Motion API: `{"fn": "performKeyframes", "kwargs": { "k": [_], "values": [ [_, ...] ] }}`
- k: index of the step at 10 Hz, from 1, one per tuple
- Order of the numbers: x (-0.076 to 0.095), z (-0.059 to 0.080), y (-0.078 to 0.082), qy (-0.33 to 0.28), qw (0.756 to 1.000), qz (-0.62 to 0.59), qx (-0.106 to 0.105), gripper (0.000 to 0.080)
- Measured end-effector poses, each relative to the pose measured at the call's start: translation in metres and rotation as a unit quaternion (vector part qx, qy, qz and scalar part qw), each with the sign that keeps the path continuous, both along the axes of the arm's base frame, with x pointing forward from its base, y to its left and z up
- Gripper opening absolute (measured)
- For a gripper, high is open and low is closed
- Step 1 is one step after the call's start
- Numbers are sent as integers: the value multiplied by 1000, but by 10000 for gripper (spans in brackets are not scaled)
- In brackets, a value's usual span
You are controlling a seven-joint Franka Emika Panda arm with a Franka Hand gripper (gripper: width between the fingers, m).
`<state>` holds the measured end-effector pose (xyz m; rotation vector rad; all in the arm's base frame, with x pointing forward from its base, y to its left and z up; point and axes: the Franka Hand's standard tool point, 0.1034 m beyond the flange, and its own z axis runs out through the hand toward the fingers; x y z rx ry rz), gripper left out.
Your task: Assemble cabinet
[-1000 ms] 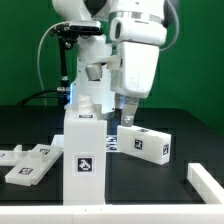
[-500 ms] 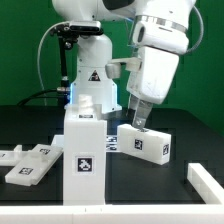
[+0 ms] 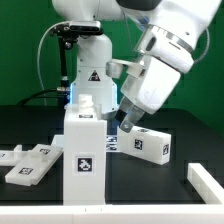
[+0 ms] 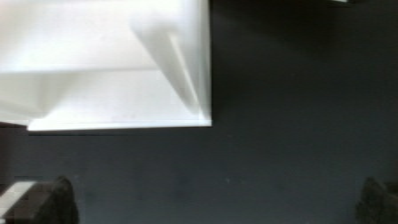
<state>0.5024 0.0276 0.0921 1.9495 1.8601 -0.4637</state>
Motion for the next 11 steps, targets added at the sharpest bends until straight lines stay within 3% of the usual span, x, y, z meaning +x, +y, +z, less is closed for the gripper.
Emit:
{"fn": "performKeyframes", "kwargs": {
  "k": [1, 3, 4, 5, 7, 8, 9, 11],
  "values": [
    [-3, -2, 5, 9, 1000, 0, -25, 796],
    [-8, -9, 6, 25, 998, 11, -54, 796],
    [-10, -16, -10, 34, 997, 16, -72, 796],
    [-10, -11, -25, 45, 993, 17, -106, 796],
    [-9, -6, -38, 59, 987, 16, -150, 796],
    [-15, -10, -33, 67, 982, 8, -178, 796],
    [-17, -15, -27, 75, 980, 15, -186, 796],
    [-17, -16, -29, 76, 980, 16, -183, 796]
  ]
}}
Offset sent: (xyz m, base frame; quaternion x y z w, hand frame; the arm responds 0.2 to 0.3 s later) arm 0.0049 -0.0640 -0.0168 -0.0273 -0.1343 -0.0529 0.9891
